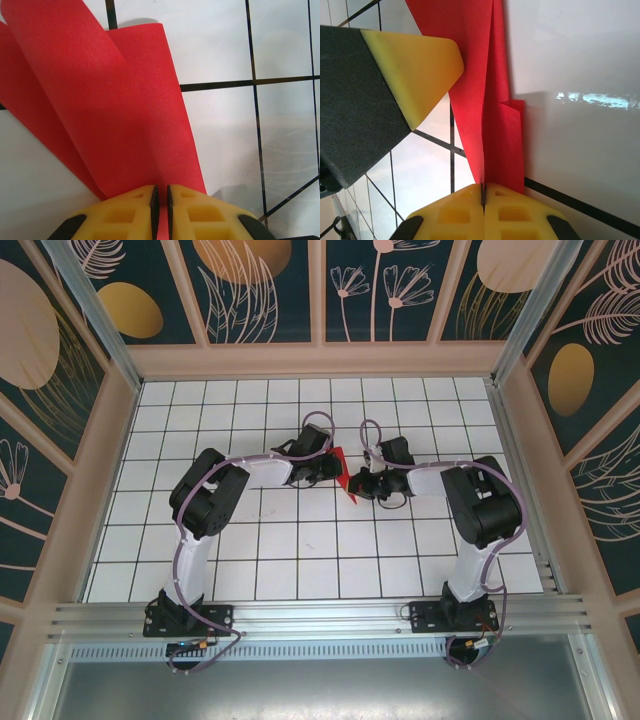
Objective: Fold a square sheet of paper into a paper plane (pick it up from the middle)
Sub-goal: Fold the wing for the fifth time at the center of the table.
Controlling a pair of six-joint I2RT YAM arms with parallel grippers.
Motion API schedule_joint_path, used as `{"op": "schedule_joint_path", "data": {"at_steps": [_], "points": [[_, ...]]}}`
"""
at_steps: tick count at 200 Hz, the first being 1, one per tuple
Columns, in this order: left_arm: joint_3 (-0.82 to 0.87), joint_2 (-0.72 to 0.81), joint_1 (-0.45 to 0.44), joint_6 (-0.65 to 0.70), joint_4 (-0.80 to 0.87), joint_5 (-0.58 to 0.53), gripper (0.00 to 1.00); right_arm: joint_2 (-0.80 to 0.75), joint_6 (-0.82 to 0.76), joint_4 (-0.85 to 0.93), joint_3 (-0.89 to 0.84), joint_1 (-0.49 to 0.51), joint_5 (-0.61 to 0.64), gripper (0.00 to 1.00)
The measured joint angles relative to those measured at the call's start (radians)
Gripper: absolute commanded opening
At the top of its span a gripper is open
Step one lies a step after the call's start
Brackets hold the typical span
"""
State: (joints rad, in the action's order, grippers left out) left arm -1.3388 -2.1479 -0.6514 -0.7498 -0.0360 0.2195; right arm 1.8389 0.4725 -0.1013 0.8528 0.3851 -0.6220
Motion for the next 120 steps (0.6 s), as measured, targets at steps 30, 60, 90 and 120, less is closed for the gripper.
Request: {"op": "schedule_joint_path", "data": {"at_steps": [30,60,90,120], "points": [[-0.004,-0.002,-0.002,0.006,0.005,-0.005,0.18,-0.003,0.000,-0.002,-0.002,-0.007,-0.006,0.12],[-0.010,-0.004,-0.003,0.010,0.009,-0.011,0.18,-0.047,-0.027,0.034,-0.005,-0.006,0.011,0.19],[-0.015,-0.008,-0.003,0.014,0.010,-0.015,0.18,-0.086,-0.107,0.064,-0.007,0.013,0.065,0.22],[-0.016,-0.008,-0.003,0.015,0.010,-0.016,0.18,-0.090,-0.169,0.080,-0.006,0.061,0.137,0.22]]}}
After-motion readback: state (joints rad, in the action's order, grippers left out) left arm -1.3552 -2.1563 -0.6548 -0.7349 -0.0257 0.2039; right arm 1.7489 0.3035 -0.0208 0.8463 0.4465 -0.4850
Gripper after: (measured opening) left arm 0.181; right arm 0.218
